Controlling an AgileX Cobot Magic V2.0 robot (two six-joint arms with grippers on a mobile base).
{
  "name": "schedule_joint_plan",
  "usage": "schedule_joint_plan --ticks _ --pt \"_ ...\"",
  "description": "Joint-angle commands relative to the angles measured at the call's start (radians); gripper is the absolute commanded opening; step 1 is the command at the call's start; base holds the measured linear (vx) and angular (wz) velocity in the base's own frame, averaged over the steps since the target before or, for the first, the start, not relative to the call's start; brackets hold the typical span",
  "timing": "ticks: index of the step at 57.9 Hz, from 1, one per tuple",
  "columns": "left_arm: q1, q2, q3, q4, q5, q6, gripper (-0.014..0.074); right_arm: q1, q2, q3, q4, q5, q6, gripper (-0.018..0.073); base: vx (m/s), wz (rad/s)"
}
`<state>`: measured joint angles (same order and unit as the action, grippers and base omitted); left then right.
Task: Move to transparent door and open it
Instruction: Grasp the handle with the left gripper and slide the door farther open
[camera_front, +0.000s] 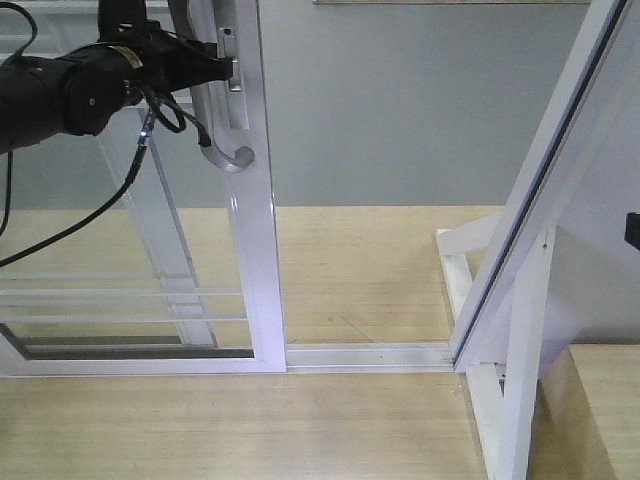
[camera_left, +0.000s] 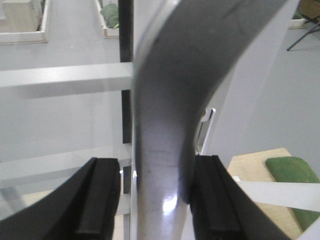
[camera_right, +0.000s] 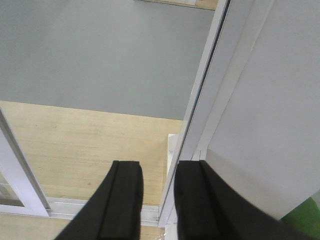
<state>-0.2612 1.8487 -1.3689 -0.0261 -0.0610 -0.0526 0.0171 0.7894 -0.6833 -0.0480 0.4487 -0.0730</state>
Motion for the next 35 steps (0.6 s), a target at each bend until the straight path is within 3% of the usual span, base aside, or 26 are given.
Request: schedule_joint_plan --ticks 1,15,29,35 --pt "0.034 -0.069 -0.034 -0.019 -0.076 -0.002 0.0419 -0.005 0.004 -0.029 -0.007 -0.072 -0.005 0.0264 0.00 0.00" --pt "0.106 -0.123 0.090 -0.019 -0.091 0.001 0.0419 -0.005 0.004 -0.029 -0.011 -0.072 -0.006 0.0264 0.00 0.00" --pt "0.180 -0.237 0.343 -0.018 -0.287 0.001 0.0419 -0.005 0.004 -0.029 -0.011 -0.072 -0.006 0.0264 0.00 0.00" --pt "0.199 -0.302 0.426 -0.017 -0.318 0.001 0.0419 -0.005 0.004 -0.029 -0.010 -0.072 -0.006 0.0264 0.00 0.00"
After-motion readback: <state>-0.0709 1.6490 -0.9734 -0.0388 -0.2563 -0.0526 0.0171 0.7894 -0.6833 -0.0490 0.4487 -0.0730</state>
